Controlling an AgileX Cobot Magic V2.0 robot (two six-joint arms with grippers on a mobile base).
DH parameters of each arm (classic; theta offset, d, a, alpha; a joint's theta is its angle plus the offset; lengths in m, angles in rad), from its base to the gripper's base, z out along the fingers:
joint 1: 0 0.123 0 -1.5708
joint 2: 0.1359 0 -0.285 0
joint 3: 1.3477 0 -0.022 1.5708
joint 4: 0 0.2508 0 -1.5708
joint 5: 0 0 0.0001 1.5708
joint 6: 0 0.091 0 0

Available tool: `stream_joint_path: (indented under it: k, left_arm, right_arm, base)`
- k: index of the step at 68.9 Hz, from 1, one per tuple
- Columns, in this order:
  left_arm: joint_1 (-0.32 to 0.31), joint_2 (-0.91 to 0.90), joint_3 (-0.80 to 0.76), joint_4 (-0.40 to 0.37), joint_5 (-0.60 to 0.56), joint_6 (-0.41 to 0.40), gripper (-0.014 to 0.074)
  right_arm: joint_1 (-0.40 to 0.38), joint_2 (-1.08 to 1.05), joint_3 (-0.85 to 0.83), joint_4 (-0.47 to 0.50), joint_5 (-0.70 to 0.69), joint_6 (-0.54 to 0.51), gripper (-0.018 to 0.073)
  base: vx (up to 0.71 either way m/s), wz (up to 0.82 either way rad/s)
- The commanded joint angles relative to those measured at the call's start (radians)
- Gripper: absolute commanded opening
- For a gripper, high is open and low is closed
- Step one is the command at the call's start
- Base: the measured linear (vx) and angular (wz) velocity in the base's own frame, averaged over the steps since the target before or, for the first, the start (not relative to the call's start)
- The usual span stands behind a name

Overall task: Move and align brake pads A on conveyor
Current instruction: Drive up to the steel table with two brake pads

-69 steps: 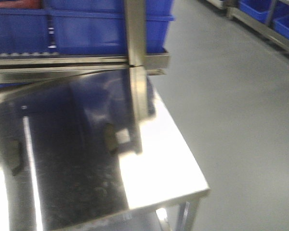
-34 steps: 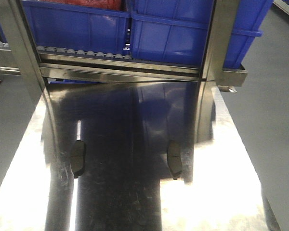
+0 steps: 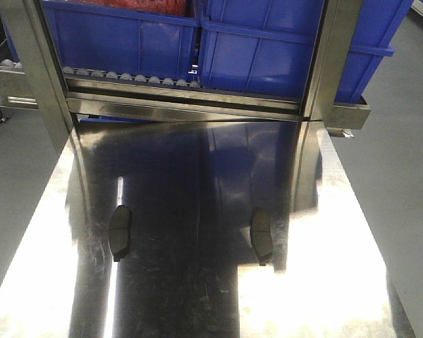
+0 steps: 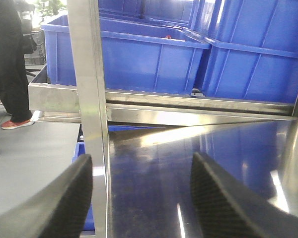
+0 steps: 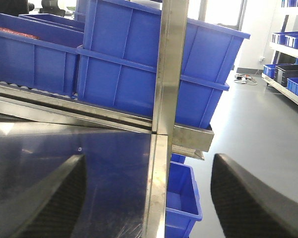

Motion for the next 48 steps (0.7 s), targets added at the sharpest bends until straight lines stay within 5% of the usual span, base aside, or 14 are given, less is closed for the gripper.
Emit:
stream_joint_path:
  k: [1, 48]
  left_arm:
    - [-0.005, 0.011, -0.028, -0.005, -0.074, -0.002, 0.0412]
    - [-0.005, 0.011, -0.028, -0.005, -0.074, -0.002, 0.0412]
  right_arm:
    - [-0.002, 0.018, -0.028, -0.002, -0.078, -0.008, 0.0515]
    - [-0.002, 0.018, -0.028, -0.002, -0.078, -0.008, 0.0515]
  base:
    - [0.00, 0.00]
    - [0.00, 0.00]
